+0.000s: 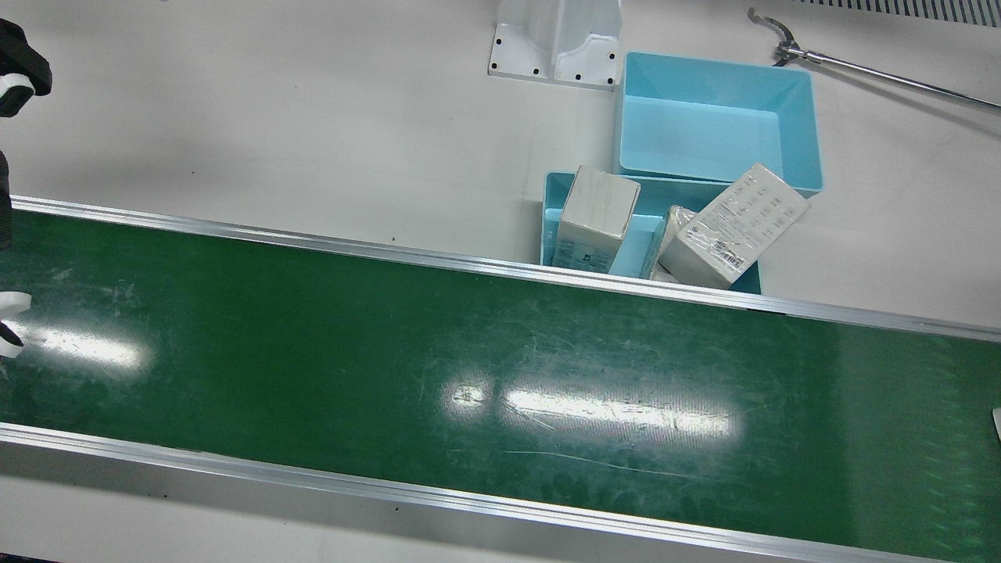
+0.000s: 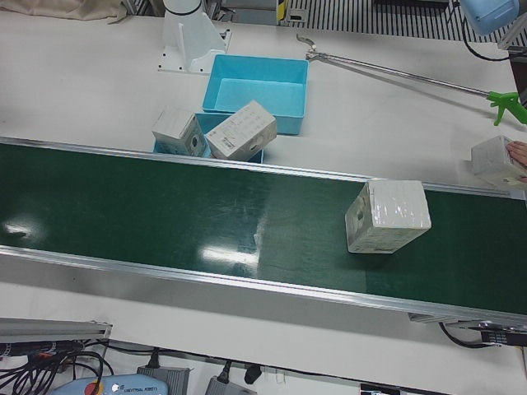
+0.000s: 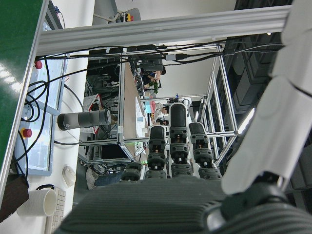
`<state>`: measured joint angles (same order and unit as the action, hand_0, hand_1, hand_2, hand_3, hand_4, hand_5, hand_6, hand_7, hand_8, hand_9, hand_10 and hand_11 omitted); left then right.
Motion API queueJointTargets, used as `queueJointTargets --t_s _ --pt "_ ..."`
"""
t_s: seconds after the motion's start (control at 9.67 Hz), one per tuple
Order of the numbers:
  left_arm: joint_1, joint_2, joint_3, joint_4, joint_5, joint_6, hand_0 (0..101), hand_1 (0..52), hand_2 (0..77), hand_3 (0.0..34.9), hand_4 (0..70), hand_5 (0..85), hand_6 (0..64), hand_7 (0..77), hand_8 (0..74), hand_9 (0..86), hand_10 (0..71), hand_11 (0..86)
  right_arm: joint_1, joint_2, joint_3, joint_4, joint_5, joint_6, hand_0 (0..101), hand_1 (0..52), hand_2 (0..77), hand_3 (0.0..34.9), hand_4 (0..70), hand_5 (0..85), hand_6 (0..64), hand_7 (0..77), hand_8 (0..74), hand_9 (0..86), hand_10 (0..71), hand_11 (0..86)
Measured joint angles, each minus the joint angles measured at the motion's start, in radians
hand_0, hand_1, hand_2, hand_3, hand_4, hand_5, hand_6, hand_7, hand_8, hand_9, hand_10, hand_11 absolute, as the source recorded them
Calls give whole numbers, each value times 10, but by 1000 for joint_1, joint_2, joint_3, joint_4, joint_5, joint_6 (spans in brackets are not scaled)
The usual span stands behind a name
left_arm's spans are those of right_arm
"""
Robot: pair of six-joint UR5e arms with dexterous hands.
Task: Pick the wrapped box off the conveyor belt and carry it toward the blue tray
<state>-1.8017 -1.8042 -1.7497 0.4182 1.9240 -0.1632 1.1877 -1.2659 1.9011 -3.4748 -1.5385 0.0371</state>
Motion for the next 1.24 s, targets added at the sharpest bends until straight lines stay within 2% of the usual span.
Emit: queueJointTargets --t_s 0.21,0.83,1.03,1.24 --pt "0 0 0 0 0 0 0 0 11 0 5 11 5 5 5 0 5 5 7 -3 -13 1 -5 10 407 54 44 0 169 131 153 311 158 196 44 60" --pt "0 0 0 0 0 0 0 0 5 0 5 11 0 5 5 0 0 5 12 1 -17 6 -18 12 413 54 65 0 191 142 169 333 169 218 44 60" --pt "0 0 0 0 0 0 0 0 11 0 0 11 5 5 5 0 5 5 2 3 -18 6 -17 9 424 65 93 0 196 142 169 338 131 218 33 60" --pt "0 0 0 0 0 0 0 0 5 0 0 11 5 5 5 0 5 5 -23 12 -15 6 -16 -4 436 65 98 0 196 142 164 338 158 218 33 60"
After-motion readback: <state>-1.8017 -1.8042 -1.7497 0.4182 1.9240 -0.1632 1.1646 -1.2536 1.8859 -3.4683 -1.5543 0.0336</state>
